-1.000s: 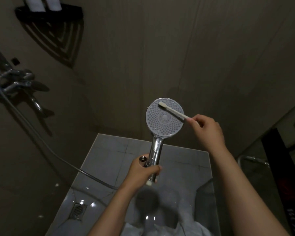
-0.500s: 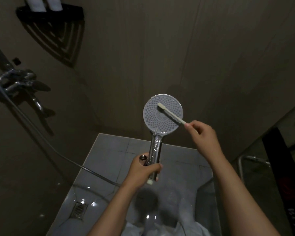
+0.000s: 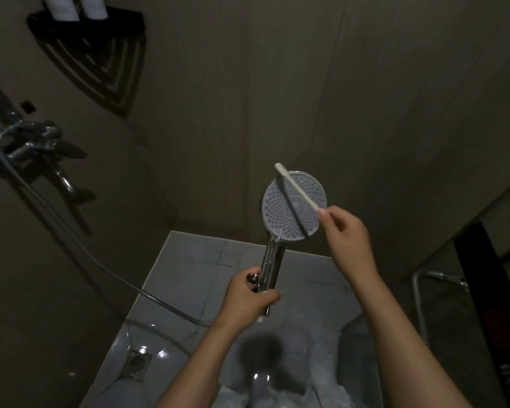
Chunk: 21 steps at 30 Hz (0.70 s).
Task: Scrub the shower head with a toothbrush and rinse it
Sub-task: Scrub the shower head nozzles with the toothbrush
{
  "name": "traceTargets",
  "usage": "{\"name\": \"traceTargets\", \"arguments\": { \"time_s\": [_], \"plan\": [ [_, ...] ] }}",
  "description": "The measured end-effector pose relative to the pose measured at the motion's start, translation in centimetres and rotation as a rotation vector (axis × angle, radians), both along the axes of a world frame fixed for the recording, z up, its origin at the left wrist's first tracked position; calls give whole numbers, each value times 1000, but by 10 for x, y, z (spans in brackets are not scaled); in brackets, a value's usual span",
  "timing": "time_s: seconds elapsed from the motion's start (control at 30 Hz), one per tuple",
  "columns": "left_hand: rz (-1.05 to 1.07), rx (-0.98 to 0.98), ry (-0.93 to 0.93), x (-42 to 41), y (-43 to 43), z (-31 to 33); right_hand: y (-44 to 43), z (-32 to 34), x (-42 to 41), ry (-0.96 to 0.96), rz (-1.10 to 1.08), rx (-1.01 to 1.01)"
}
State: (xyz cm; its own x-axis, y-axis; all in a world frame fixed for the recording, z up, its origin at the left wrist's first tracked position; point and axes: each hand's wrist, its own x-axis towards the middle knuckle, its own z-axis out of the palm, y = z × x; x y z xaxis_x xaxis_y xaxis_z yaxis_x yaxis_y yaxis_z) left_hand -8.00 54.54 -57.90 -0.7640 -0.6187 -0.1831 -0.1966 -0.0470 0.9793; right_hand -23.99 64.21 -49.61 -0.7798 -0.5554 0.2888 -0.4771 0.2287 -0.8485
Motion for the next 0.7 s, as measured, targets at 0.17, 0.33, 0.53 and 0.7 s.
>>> {"name": "traceTargets", "arguments": {
  "time_s": [0.17, 0.33, 0.53, 0.7],
  "plan": [
    [-26, -48, -8, -2, 6, 4, -6, 6, 5, 51, -35, 162],
    [46, -45, -21, 0, 4, 2, 6, 15, -12, 20, -245, 151],
    [59, -40, -19, -3, 0, 4, 4, 18, -10, -116, -134, 33],
    [74, -64, -25, -6, 3, 3, -2, 23, 0, -168, 21, 82]
  ]
}}
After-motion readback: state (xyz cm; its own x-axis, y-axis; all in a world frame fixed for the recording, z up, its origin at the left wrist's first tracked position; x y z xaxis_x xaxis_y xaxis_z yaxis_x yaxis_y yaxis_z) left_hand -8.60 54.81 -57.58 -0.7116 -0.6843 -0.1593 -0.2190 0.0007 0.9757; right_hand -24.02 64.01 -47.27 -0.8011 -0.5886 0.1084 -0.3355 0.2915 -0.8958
